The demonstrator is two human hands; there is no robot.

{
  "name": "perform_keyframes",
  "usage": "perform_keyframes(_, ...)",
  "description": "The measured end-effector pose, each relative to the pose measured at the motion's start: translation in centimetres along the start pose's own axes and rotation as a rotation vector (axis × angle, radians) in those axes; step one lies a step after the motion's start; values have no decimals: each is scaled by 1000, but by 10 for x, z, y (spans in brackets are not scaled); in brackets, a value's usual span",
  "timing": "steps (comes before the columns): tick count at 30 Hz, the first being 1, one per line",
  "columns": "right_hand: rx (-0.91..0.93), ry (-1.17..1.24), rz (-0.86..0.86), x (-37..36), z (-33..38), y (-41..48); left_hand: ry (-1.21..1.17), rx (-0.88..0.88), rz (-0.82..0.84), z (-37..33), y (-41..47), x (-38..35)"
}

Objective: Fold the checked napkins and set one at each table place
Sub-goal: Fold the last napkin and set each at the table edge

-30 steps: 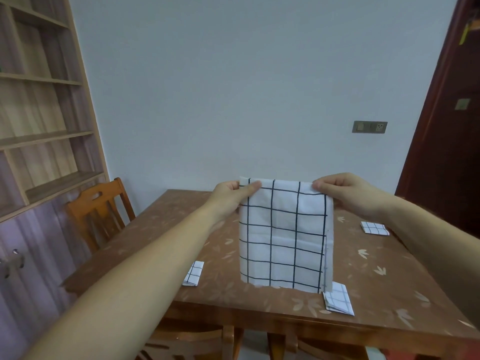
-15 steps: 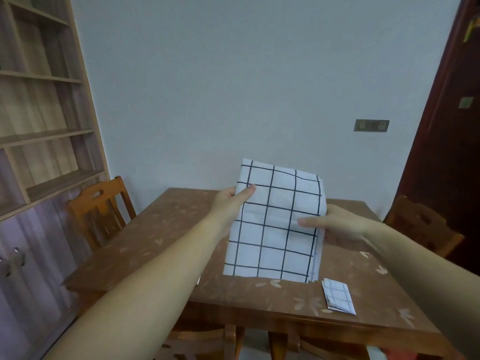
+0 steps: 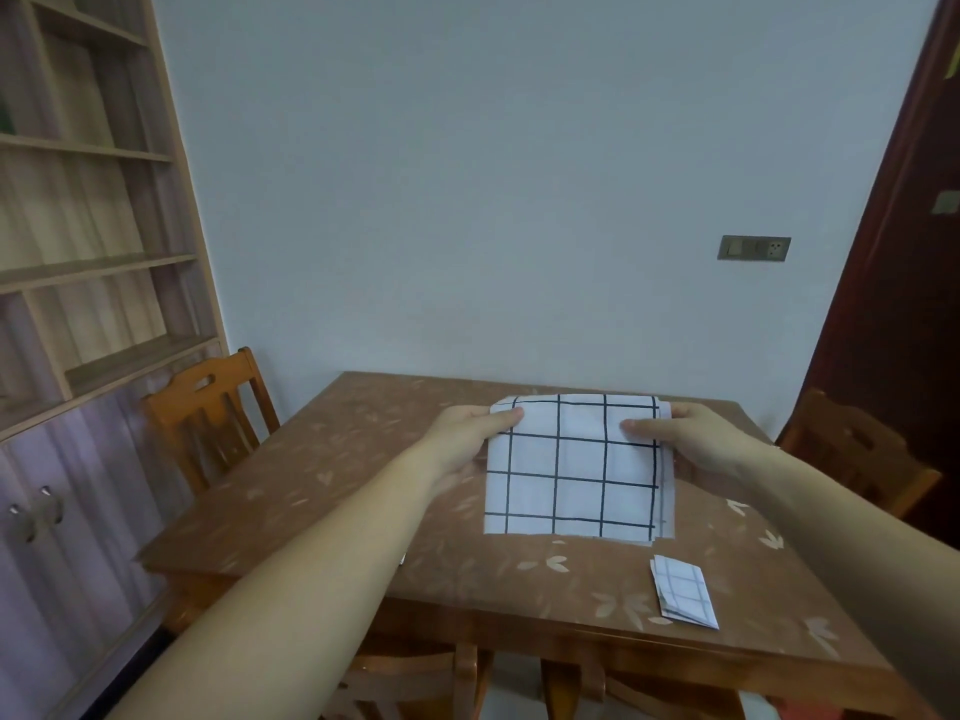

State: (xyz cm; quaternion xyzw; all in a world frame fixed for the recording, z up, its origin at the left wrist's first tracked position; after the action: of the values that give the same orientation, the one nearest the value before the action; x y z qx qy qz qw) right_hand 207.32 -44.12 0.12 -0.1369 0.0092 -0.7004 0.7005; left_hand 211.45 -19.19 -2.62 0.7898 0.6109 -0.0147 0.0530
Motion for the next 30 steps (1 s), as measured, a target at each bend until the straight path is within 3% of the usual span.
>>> perform_keyframes(12, 68, 264, -231, 10, -5, 9, -203, -94, -182, -6, 0, -13)
perform_keyframes(17, 96, 264, -174, 14, -2, 3, -145, -117, -234, -7, 1, -15)
perform_keyframes(24, 195, -195, -295, 24, 0, 2, 119, -260, -329, -13, 4, -11)
perform_keyframes(30, 265, -510, -357, 22, 8, -7, 116, -365, -328, -24, 1, -17)
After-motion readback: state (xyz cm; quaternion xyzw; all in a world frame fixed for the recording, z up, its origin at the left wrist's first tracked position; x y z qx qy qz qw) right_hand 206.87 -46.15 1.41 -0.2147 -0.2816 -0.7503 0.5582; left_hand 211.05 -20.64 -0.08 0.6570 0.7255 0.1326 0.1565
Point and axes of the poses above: each hand's wrist, its own y-axis towards the middle knuckle, its own x-axis out of the back of the hand, z = x × y, the point moved 2 cm from there along y, towards the middle knuckle, and after that the axes turned 7 degrees about -x, right-handed, at the moved point
